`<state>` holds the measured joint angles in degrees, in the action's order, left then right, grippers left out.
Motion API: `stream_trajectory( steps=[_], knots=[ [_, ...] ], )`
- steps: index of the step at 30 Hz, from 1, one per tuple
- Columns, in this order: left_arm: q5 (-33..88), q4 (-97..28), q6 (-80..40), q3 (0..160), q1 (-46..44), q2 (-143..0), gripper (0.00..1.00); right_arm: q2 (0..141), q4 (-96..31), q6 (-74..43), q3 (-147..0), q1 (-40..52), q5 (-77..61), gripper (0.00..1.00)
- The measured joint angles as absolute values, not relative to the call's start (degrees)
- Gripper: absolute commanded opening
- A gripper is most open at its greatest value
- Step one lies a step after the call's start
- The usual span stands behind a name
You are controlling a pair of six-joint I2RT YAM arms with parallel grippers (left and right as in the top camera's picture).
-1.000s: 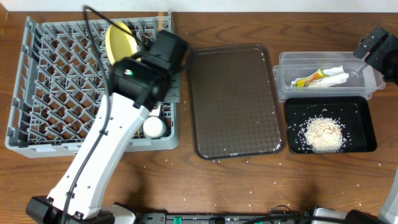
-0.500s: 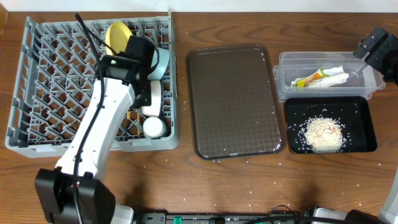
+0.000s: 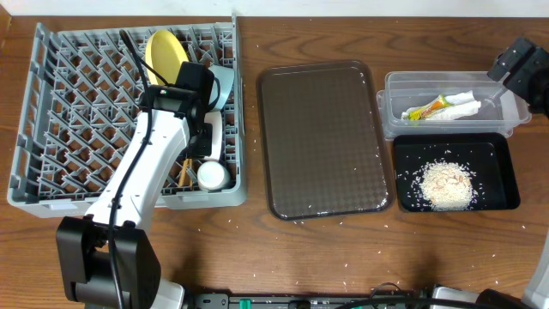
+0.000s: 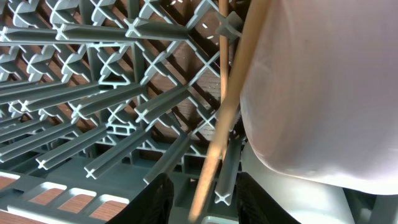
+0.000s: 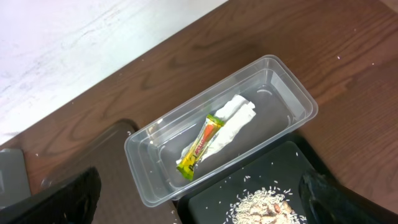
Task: Sort waste into correct bins and load items into the dishwasher
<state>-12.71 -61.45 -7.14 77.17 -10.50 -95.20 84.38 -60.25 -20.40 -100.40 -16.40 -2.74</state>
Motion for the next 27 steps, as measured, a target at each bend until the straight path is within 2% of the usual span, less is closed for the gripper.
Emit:
stream_trajectory(
  steps=[20,23,27],
  knots=[
    [-9.9,-59.3,-12.9,77.2,-9.7,-95.2,0.36,84.4,-60.2,-20.4,-100.4,-16.4,-2.7,0.99],
    [-6.9,-62.0,-13.3,78.3,-9.7,-95.1,0.43,84.4,-60.2,-20.4,-100.4,-16.4,-2.7,0.99],
    [-2.7,-63.2,-13.5,80.5,-9.9,-91.0,0.59,84.4,-60.2,-20.4,-100.4,-16.4,-2.7,0.99]
  ],
)
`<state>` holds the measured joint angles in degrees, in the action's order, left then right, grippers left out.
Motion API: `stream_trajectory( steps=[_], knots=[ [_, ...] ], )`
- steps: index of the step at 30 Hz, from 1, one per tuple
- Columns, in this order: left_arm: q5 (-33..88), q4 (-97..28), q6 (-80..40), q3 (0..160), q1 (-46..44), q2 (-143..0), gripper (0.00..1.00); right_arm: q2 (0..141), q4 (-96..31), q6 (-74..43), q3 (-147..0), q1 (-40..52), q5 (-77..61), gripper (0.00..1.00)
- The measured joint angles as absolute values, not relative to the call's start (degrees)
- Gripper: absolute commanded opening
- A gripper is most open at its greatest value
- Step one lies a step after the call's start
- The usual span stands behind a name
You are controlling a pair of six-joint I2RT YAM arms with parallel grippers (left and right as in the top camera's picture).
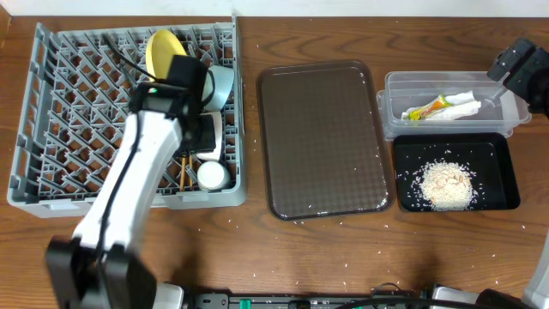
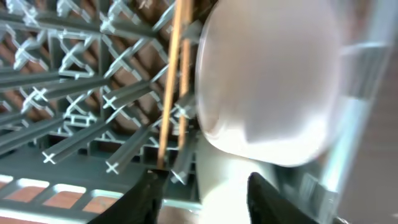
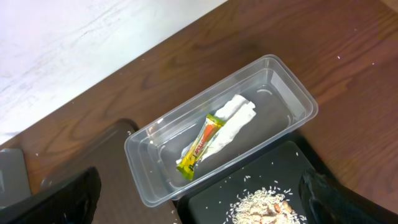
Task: Sort waste into correct bins and load items into the dishwasher
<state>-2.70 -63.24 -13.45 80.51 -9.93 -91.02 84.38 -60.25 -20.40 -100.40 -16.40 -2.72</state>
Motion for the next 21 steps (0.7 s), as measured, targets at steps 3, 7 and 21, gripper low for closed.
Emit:
stream_trajectory(
  steps=[3,7,21],
  knots=[
    [0.2,-63.9,-13.4,81.1,-10.6,-82.8,0.80,84.4,-60.2,-20.4,-100.4,-16.4,-2.7,0.99],
    [3.9,-64.9,-13.7,82.2,-11.7,-71.0,0.82,84.4,-60.2,-20.4,-100.4,-16.4,-2.7,0.99],
    [5.2,-69.5,-11.5,82.7,-11.8,-49.5,0.88,84.4,-60.2,-20.4,-100.4,-16.4,-2.7,0.99]
  ],
)
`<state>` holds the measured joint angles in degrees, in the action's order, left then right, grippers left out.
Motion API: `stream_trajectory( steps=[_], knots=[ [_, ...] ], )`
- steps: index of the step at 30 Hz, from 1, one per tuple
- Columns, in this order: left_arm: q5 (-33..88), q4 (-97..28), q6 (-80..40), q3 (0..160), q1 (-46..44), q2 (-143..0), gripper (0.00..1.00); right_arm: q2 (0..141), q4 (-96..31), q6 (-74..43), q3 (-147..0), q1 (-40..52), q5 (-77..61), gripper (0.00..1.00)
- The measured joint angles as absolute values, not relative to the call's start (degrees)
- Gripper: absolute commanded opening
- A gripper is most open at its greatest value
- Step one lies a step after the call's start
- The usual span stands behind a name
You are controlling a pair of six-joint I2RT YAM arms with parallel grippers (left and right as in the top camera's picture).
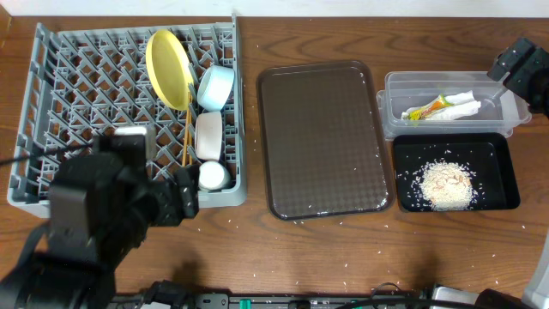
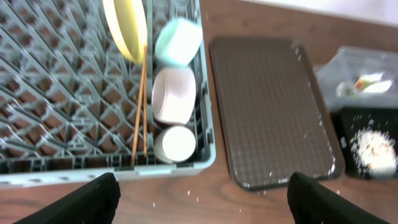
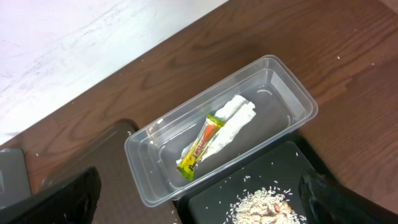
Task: Sort waste into correct bins and load items into the dishwasher
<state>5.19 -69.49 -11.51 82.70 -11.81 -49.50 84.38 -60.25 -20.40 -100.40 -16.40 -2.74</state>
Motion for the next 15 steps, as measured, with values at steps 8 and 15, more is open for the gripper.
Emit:
stream_trajectory(
  steps=[8,15],
  knots=[
    [0.4,-57.9,-10.4,77.0,-10.5,-43.9,0.91,84.4,-60.3,-20.4,-100.4,-16.4,-2.7,0.99],
    [-1.3,-36.6,-10.0,60.6,-2.3,-36.7,0.92,84.4,-60.2,-20.4,-100.4,-16.4,-2.7,0.99]
  ],
)
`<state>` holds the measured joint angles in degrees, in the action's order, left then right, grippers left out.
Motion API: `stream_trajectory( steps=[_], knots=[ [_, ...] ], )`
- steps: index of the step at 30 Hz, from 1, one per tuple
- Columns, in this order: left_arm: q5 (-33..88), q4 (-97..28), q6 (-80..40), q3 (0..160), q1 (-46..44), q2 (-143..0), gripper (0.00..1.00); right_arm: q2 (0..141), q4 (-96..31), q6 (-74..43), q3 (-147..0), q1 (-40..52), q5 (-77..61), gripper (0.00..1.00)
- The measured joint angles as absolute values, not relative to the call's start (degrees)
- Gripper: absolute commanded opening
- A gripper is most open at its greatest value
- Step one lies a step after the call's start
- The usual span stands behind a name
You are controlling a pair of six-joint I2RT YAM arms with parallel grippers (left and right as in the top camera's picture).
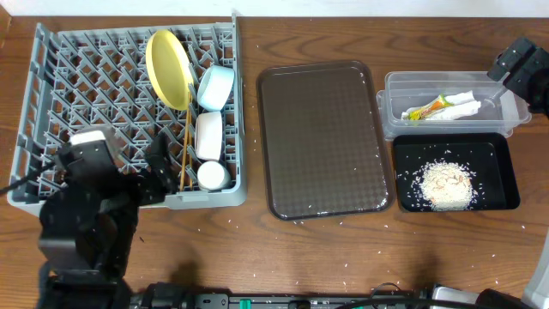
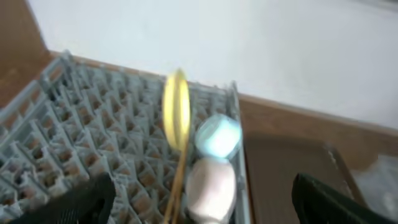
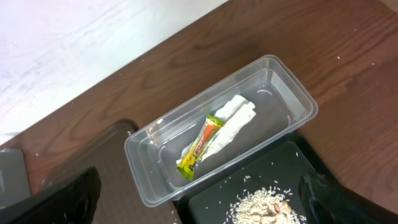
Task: Sort waste into correct bins and load items into the dishwasher
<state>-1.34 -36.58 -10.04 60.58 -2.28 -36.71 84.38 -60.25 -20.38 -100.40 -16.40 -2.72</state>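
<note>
The grey dish rack [image 1: 51, 86] holds an upright yellow plate [image 1: 167, 56], a pale blue bowl [image 1: 214, 86], two white cups [image 1: 208, 135] and a pair of wooden chopsticks [image 1: 184, 146]. My left gripper [image 1: 157, 172] hangs open and empty over the rack's front edge, looking along the blurred rack [image 2: 93, 143] toward the plate [image 2: 176, 109]. My right gripper [image 1: 519, 69] stays open and empty at the far right, above the clear bin [image 3: 217, 134] with a yellow wrapper [image 3: 200, 146] and a tissue. The black bin [image 1: 455, 172] holds rice.
A brown serving tray [image 1: 322, 137] lies bare between the rack and the bins. Stray rice grains dot the wooden table [image 1: 343, 249] near the tray and the rack's front. A white wall [image 2: 249, 50] runs behind the table.
My left arm has shifted left along the rack's front edge, and its wrist has tilted up, so its camera now faces the rack and wall. The right arm has not moved.
My left gripper was first low inside the rack beside the chopsticks and a white cup, and stayed close to them a moment later. It then stood open, high over the table's front edge, and now hangs by the rack's front. The chopsticks stay in the rack.
</note>
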Motion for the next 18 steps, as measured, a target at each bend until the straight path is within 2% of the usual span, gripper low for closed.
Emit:
stream_trajectory(
  steps=[8,13,18],
  knots=[
    [-1.9,-7.3,-10.0,34.1,3.0,-25.8,0.92,84.4,-60.2,-20.4,-100.4,-16.4,-2.7,0.99],
    [-1.9,-0.3,-9.6,22.4,3.8,-21.3,0.92,84.4,-60.3,-20.4,-100.4,-16.4,-2.7,0.99],
    [-1.9,0.5,-9.1,14.9,5.8,-15.1,0.92,84.4,-60.2,-20.4,-100.4,-16.4,-2.7,0.99]
  ],
)
